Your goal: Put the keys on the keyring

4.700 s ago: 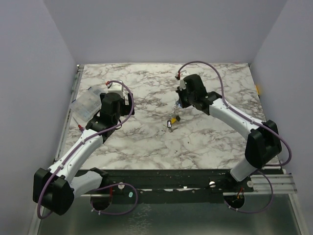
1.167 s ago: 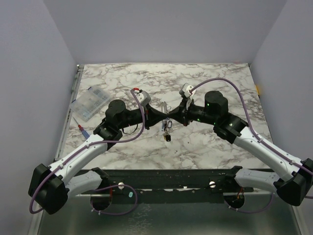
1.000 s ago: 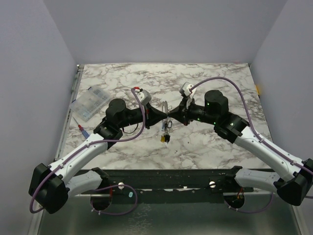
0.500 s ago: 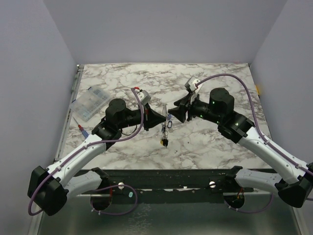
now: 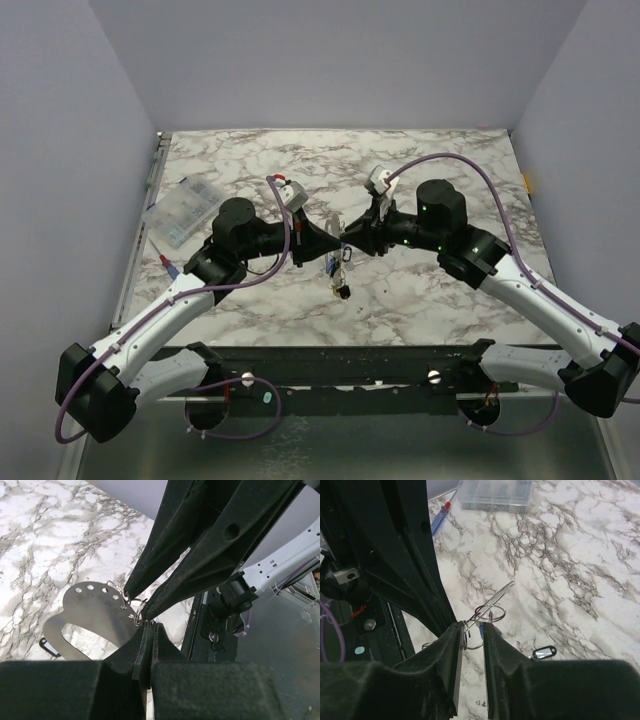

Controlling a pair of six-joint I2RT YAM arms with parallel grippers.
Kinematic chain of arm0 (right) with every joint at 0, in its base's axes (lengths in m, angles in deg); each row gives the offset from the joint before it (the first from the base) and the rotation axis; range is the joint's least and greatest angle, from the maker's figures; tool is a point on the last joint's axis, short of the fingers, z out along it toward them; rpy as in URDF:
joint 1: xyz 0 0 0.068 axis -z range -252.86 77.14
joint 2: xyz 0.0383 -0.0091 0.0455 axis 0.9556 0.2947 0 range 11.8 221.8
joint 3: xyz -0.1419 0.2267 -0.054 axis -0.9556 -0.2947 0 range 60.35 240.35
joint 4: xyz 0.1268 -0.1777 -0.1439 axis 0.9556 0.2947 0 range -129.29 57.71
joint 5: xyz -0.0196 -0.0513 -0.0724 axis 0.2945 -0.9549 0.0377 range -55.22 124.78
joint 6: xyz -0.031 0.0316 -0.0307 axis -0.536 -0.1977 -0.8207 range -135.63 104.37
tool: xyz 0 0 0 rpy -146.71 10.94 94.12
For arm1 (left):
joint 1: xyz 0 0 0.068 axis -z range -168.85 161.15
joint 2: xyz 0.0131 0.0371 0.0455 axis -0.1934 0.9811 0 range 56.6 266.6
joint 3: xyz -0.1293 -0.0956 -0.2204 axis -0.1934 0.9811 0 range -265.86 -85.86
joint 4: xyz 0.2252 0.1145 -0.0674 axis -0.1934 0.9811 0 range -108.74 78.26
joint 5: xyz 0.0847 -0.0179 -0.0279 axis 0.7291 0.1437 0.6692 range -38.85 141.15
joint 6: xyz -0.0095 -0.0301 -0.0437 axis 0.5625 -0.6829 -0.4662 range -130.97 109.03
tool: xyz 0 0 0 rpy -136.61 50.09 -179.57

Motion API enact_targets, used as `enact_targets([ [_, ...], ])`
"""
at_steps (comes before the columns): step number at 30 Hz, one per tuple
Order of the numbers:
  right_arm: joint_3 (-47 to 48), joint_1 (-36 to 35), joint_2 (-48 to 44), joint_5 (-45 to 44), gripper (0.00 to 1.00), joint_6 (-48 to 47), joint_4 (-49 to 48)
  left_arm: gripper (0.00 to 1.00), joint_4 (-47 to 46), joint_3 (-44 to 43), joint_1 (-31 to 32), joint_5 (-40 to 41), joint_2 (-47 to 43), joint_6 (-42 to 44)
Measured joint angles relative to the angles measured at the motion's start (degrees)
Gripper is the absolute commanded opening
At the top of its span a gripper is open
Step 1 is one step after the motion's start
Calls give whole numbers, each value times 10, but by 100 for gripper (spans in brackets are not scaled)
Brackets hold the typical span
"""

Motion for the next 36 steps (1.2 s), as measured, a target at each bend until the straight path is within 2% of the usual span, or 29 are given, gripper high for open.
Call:
enact_targets([
  [5, 0, -3, 3, 10, 5, -1, -1, 0, 2, -2, 0, -17, -13, -10],
  [12, 0, -7, 2, 21, 2, -9, -5, 0, 0, -2, -1, -37, -20, -24],
  [16, 7, -9, 2, 29, 20, -11, -4, 0, 0, 5, -1, -35, -48, 13],
  [18, 11, -11, -2, 30, 32, -12, -4, 0, 0, 12, -1, -35, -69, 32],
  [21, 11, -10, -12, 28, 41, -8, -3, 0, -8, 23, 0, -34, -102, 68],
  [29, 11, -6, -64, 14, 43, 4, -1, 0, -99, 92, 2, -34, -148, 106],
  [36, 9, -6, -70, 59, 45, 24, -8, 0, -170, 111, 2, -27, -145, 96],
])
